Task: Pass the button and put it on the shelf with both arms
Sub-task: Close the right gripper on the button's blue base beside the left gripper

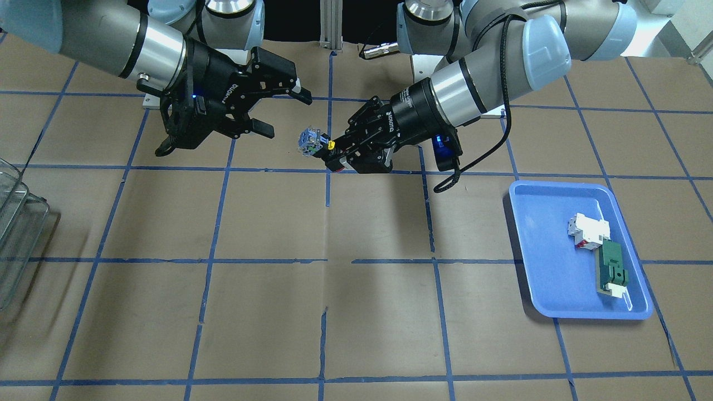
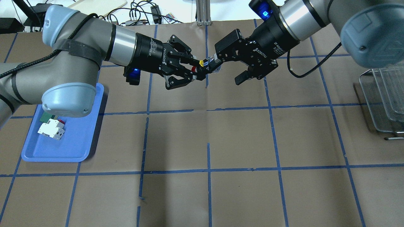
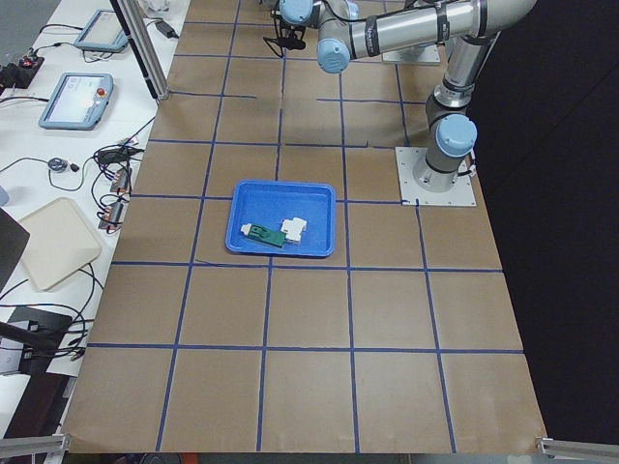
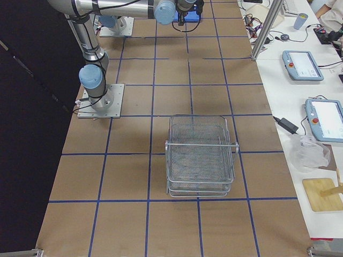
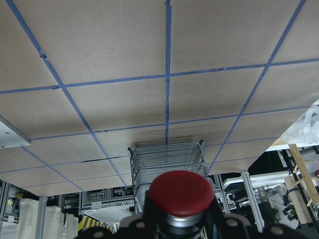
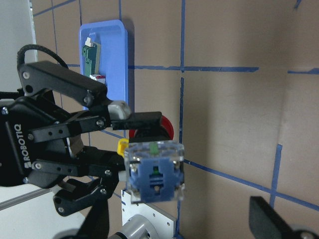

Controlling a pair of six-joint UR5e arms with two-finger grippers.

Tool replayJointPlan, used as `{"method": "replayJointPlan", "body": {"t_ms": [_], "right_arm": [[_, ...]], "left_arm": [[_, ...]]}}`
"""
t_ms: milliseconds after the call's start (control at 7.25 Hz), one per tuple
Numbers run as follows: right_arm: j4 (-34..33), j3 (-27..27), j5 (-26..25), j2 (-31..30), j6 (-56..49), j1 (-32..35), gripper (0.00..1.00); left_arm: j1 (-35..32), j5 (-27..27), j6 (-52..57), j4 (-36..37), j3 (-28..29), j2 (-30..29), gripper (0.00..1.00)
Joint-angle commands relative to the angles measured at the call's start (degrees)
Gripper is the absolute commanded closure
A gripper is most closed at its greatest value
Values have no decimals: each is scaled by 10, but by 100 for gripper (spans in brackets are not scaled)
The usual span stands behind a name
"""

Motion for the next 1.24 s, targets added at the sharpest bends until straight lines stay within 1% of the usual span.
{"method": "replayJointPlan", "body": {"t_ms": [0,138,276,414,552,690,1103], "right_arm": [[-24,1,2,-3,13,8,0],[-25,1,5,-4,9,21,0],[-41,0,5,-3,9,29,0],[-56,1,5,0,21,31,10],[-53,2,5,0,30,31,12],[-53,2,5,-1,32,31,22],[-57,1,7,1,53,30,22]], "left_arm": [[-1,0,-1,0,1,4,100],[-1,-1,-1,0,1,6,100],[-1,-2,-14,0,2,8,100],[-1,-3,-24,1,2,15,100],[0,-15,-25,0,1,16,100],[0,-16,-25,0,1,16,100],[2,-16,-25,1,1,16,100]]}}
